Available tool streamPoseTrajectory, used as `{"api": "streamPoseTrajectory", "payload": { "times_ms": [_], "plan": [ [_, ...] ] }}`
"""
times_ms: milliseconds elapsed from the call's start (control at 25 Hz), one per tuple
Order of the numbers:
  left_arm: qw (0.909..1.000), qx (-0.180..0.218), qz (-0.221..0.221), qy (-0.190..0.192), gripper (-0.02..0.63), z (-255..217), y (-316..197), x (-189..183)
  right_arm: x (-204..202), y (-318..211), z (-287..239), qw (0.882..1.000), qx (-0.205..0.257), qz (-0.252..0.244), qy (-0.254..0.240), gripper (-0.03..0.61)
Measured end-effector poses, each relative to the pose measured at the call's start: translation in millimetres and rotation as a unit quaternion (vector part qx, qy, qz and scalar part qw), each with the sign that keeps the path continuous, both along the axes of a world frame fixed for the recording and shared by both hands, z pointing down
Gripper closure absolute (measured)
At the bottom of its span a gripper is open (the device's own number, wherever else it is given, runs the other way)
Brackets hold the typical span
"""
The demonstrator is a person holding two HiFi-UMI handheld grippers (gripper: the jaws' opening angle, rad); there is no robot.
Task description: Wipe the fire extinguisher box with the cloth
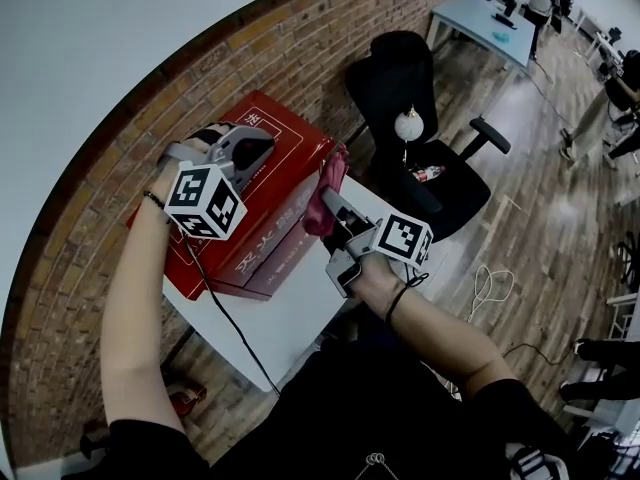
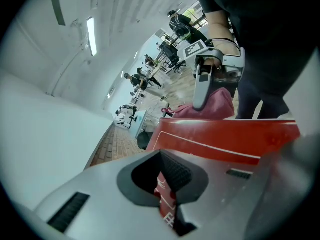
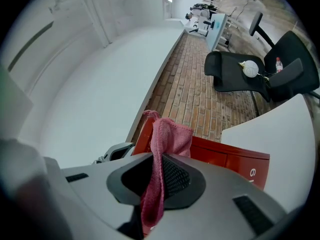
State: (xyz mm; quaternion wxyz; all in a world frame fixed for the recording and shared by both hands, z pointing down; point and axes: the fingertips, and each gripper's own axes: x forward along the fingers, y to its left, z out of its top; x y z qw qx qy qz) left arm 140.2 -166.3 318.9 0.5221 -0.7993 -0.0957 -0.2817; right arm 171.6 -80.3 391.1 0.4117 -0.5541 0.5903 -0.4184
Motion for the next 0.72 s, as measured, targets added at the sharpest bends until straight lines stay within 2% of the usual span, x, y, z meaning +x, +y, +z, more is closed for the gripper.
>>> {"api": "streamPoseTrajectory", "payload": {
  "times_ms": [240,360,480,720],
  "plan": [
    [1.0,-0.002,-0.001,0.0,0.589,1,-1,0,1,-7,9,1.0,-0.011,0.009,-0.005,0.517],
    [1.0,-0.003,0.0,0.0,0.589,1,-1,-1,-4,-11,3,1.0,0.0,0.002,-0.015,0.517],
    [1.0,-0.003,0.001,0.001,0.589,0,-1,-1,-7,-15,-10,1.0,0.015,-0.006,-0.006,0.517],
    [1.0,-0.001,0.001,0.002,0.589,0,1,-1,-7,-27,-15,1.0,0.028,0.002,-0.015,0.517]
  ]
}}
